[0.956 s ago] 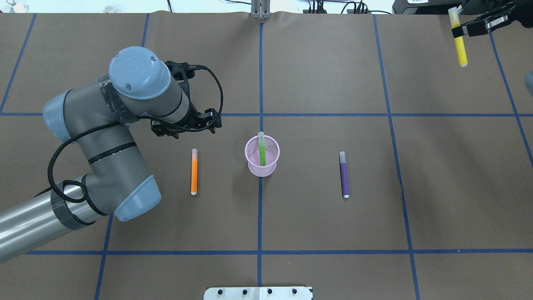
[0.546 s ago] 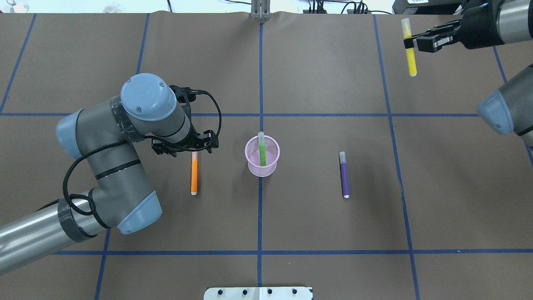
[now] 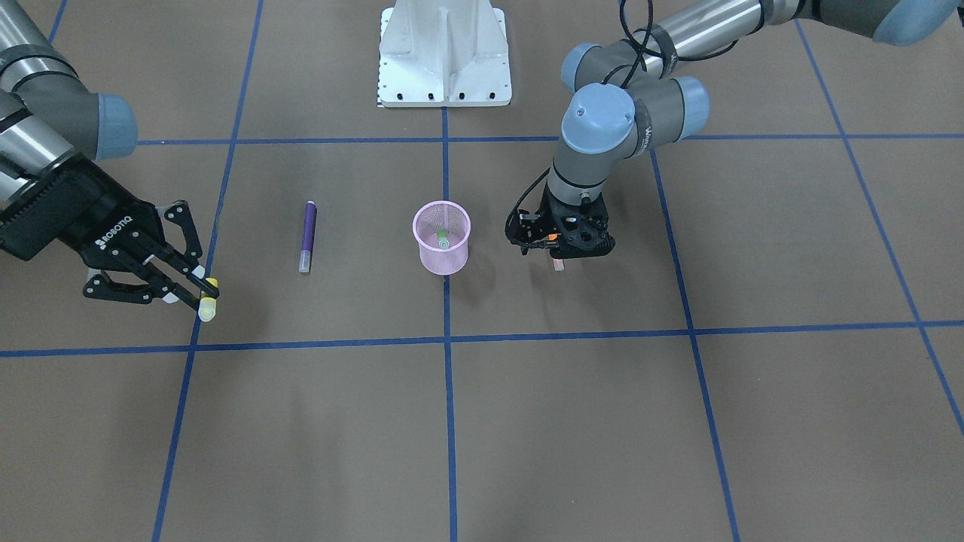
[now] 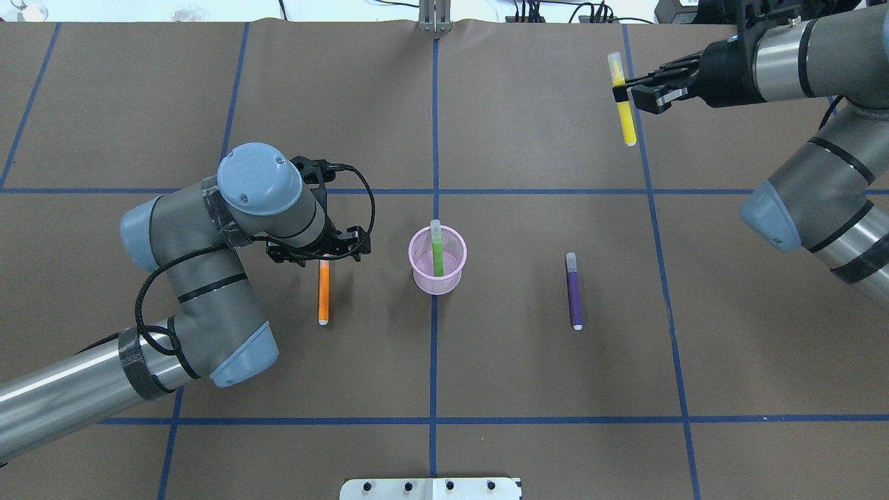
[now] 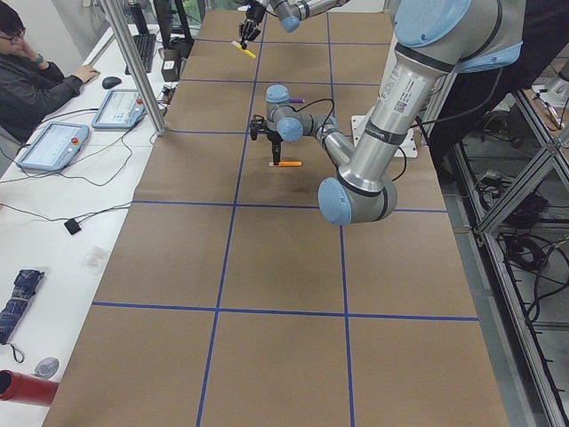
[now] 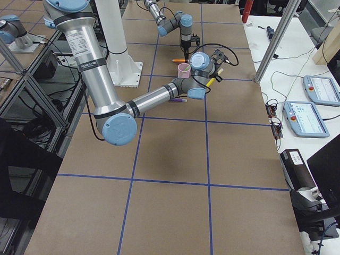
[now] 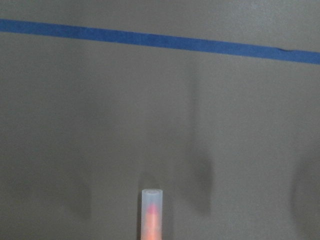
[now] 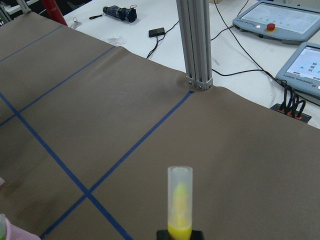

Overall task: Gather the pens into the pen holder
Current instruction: 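Lower left gripper onto orange marker while right gripper carries highlighter toward cup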

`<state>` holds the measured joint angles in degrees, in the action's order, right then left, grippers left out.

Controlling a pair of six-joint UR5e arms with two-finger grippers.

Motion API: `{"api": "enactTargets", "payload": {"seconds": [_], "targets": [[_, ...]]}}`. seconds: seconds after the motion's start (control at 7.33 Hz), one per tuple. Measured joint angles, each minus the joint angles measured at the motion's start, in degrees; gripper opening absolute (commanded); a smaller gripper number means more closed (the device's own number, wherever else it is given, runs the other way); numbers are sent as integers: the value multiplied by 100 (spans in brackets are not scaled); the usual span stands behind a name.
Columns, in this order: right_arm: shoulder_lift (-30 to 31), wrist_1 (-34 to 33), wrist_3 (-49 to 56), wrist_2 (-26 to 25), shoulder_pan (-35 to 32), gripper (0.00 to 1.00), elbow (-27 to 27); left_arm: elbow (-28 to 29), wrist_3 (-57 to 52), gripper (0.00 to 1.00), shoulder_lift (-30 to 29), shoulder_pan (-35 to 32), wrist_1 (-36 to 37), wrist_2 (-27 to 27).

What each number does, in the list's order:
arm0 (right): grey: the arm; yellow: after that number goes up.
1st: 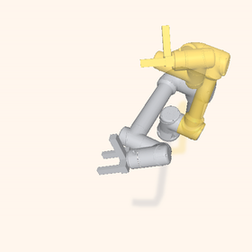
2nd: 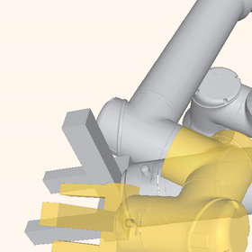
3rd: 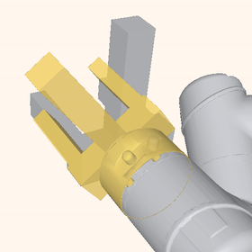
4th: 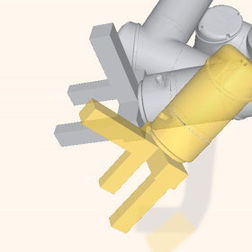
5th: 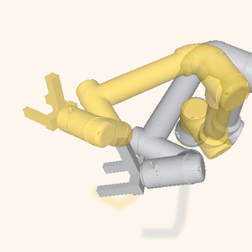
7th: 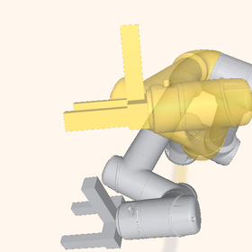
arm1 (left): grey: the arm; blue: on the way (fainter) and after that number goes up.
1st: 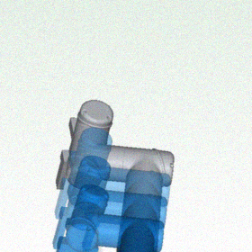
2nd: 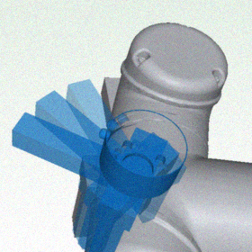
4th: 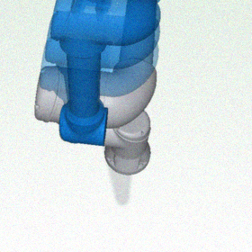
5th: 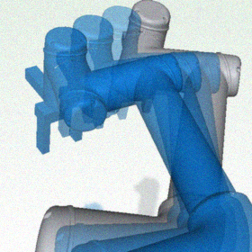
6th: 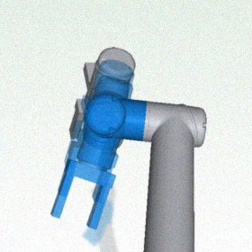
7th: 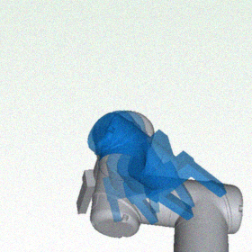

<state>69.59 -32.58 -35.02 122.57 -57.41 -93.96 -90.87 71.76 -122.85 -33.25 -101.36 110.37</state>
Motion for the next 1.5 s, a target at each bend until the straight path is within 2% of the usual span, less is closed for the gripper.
{"api": "enactTargets", "payload": {"seconds": [0.27, 0.68, 0.96, 1.09, 1.37, 1.5], "targets": [[-20, 6, -99, -88, 216, 0, -110, 43, -3, 86, 1, 2, -14, 4], [-24, 24, -327, -443, 618, 0, -274, 81, -4, 84, -4, 3, 6, 2], [-13, 574, -739, -978, 1039, 0, -238, 109, -4, 84, -8, 3, 10, 2], [-10, 890, -979, -1159, 1197, 0, -169, 116, -4, 78, -8, 3, 10, 2], [-13, 1273, -1313, -1376, 1374, 0, -108, 136, -4, 76, -8, 3, 11, 2], [-25, 1337, -1431, -1410, 1415, 0, -104, 155, -4, 71, -10, 3, 9, 4]]}}
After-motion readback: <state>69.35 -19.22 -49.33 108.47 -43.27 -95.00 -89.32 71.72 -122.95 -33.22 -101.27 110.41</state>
